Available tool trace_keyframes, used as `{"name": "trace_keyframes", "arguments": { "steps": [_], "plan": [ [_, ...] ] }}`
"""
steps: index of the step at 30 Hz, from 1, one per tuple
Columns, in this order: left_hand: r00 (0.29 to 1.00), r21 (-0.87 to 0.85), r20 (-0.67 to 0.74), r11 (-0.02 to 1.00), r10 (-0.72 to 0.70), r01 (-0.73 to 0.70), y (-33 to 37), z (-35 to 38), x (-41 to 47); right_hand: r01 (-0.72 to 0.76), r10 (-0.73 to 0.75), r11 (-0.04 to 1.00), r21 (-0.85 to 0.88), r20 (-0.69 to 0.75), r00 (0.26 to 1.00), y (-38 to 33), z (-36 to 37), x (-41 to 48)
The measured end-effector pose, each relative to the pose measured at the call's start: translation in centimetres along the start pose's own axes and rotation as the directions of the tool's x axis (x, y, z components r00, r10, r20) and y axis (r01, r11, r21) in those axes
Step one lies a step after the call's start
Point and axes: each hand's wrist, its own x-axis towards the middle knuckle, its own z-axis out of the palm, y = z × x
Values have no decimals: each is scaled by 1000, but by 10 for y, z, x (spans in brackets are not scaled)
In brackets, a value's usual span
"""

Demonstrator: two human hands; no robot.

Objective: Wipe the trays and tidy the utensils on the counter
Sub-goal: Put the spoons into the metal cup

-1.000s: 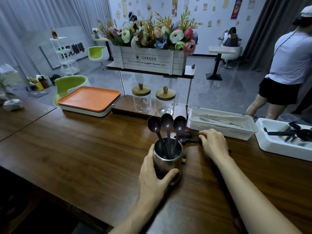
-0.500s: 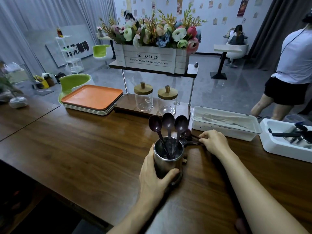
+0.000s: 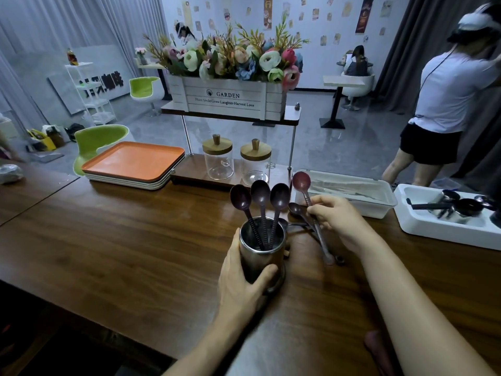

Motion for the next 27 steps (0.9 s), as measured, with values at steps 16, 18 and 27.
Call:
{"name": "trace_keyframes", "arguments": {
  "steps": [16,18,27],
  "plan": [
    [999,-14,31,999,31,-30,-3,-2,-3,53,-3,898,437,-114,994,-36,12,-40],
    [999,-4,33,999,32,-32,-3,-3,-3,63,-23,925,375,-110,994,-33,19,-42],
    [998,22,27,998,54,-55,-3,-2,-2,119,-115,986,114,-41,992,-22,44,-52]
  ]
}}
